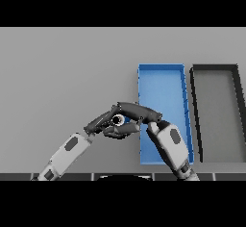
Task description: Pick up the blue pipe and place it into the blue bin.
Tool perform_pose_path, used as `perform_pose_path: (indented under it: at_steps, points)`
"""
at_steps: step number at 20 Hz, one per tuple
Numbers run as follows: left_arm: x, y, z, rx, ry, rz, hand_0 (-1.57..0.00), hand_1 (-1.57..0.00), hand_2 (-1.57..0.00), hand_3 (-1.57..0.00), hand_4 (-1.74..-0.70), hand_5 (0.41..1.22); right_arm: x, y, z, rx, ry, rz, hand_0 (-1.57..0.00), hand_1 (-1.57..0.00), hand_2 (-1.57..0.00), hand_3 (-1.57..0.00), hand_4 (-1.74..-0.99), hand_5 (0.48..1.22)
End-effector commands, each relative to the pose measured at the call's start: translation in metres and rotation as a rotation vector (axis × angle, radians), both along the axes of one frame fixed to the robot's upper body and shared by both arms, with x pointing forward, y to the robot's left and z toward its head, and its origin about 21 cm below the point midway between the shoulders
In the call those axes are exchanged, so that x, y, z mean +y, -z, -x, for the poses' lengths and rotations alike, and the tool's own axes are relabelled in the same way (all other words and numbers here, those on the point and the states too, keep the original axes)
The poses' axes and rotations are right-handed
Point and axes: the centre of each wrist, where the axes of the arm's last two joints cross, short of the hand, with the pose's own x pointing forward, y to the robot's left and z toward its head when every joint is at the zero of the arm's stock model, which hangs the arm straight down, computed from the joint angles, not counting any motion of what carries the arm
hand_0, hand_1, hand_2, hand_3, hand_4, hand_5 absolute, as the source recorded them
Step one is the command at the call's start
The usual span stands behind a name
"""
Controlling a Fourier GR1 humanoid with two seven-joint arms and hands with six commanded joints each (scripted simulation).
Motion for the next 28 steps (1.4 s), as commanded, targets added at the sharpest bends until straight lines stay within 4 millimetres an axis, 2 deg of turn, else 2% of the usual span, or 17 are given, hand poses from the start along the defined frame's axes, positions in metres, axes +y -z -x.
perform_pose_path:
  at_steps: [1, 4, 6, 9, 12, 14, 16, 20, 22, 25, 28]
  points:
    - [-0.003, 0.0, 0.0, -0.006, 0.0, -0.006, -0.01, -0.01, -0.01, 0.0, -0.88, 0.593, 0.0, -0.003, -0.001, 0.049, -0.016, -0.024, -1.57, -1.57, -1.57, -1.57, -1.492, 1.221]
    - [0.0, -0.001, -0.003, 0.006, -0.004, -0.037, -0.01, 0.0, -0.01, 0.0, -0.87, 0.543, 0.005, -0.016, -0.004, 0.193, -0.066, -0.117, -1.57, -1.57, -1.57, -1.57, -1.493, 1.221]
    - [-0.002, 0.004, 0.002, 0.014, 0.002, -0.035, 0.0, 0.0, 0.0, 0.0, -0.87, 0.529, 0.001, -0.032, -0.009, 0.229, -0.071, -0.147, -1.57, -1.57, -1.57, -1.57, -1.494, 1.221]
    - [0.001, 0.002, -0.001, 0.023, -0.001, -0.045, 0.0, 0.0, 0.0, 0.0, -0.87, 0.509, 0.0, -0.061, -0.013, 0.211, -0.052, -0.156, -1.57, -1.57, -1.57, -1.57, -1.492, 1.221]
    - [-0.002, 0.003, 0.002, 0.008, 0.006, -0.038, 0.0, 0.0, 0.0, 0.0, -0.86, 0.493, -0.005, -0.104, -0.017, 0.099, -0.062, -0.206, -1.57, -1.57, -1.57, -1.57, -1.494, 1.221]
    - [0.001, 0.002, -0.001, 0.007, 0.007, -0.044, 0.0, 0.0, 0.0, 0.0, -0.87, 0.485, -0.014, -0.127, -0.029, 0.054, -0.021, -0.244, -1.57, -1.57, -1.57, -1.57, -1.496, 1.221]
    - [0.001, 0.001, 0.005, 0.008, 0.016, -0.034, 0.0, 0.0, 0.0, 0.0, -0.86, 0.483, -0.025, -0.142, -0.042, 0.033, 0.056, -0.295, -1.57, -1.57, -1.57, -1.57, -1.496, 1.221]
    - [0.002, -0.002, 0.005, 0.013, -0.005, -0.068, 0.0, 0.0, 0.0, 0.0, -0.84, 0.481, -0.048, -0.149, -0.076, 0.016, 0.298, -0.277, -1.57, -1.57, -1.57, -1.57, -1.498, 1.221]
    - [0.006, 0.0, 0.004, 0.009, -0.023, -0.074, 0.0, 0.0, 0.0, 0.0, -0.84, 0.474, -0.075, -0.14, -0.094, 0.065, 0.413, -0.252, -1.57, -1.57, -1.57, -1.57, -1.498, 1.221]
    - [0.012, -0.002, 0.002, -0.008, -0.032, -0.068, 0.0, 0.0, 0.0, 0.0, -0.83, 0.465, -0.107, -0.112, -0.114, 0.174, 0.561, -0.215, -1.57, -1.57, -1.57, -1.57, -1.499, 1.221]
    - [0.012, -0.001, 0.002, -0.007, -0.034, -0.09, 0.0, 0.0, 0.0, 0.0, -0.82, 0.462, -0.127, -0.076, -0.12, 0.261, 0.671, -0.176, -1.57, -1.57, -1.57, -1.57, -1.499, 1.221]
